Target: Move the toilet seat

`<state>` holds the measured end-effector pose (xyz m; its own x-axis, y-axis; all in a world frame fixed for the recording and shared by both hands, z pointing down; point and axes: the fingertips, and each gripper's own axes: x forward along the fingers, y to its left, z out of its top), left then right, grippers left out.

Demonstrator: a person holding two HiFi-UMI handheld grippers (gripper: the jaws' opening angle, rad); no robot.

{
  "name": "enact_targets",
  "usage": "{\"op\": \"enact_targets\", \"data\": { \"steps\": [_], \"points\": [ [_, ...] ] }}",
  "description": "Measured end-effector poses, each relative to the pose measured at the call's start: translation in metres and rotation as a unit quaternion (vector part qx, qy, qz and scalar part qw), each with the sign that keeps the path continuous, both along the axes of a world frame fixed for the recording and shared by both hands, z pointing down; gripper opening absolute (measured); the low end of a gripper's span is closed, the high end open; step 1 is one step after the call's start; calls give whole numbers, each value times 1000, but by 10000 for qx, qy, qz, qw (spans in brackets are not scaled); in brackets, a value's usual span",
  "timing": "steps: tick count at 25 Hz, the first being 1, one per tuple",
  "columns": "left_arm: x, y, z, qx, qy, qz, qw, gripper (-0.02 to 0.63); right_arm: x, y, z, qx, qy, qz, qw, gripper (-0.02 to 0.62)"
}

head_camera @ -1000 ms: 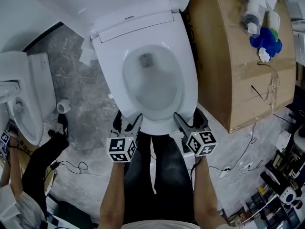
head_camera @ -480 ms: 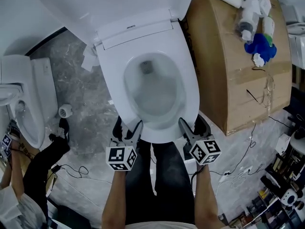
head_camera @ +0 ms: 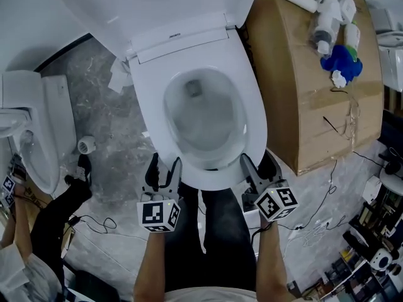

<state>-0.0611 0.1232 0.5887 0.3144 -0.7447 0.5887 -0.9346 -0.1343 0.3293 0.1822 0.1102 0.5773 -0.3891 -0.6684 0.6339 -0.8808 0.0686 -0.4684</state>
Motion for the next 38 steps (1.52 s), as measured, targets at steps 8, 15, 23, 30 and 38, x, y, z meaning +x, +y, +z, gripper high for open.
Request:
{"op": "enact_targets", "data": {
  "steps": [8,15,23,30,38],
  "points": [
    [6,-6,-36,508,-355,186,9979,170,-3,-12,-29,207,-333,300,9988,310],
    [10,-12,-61,871,-400,148,9953,81,-6,-22,-51,347,-643,467,9962,308],
    [31,-11,-87,1068,-537,543,9913,15,-7,-31,-66,444,-893,650,9929,310],
    [28,-19,-99,1083,-290,281,9933,11,-7,-37,-77,528,-1087,786,9896,310],
    [24,-31,-118,1249,-303,350,9911,11,-11,-45,-91,687,-1220,730,9875,315]
  ]
}}
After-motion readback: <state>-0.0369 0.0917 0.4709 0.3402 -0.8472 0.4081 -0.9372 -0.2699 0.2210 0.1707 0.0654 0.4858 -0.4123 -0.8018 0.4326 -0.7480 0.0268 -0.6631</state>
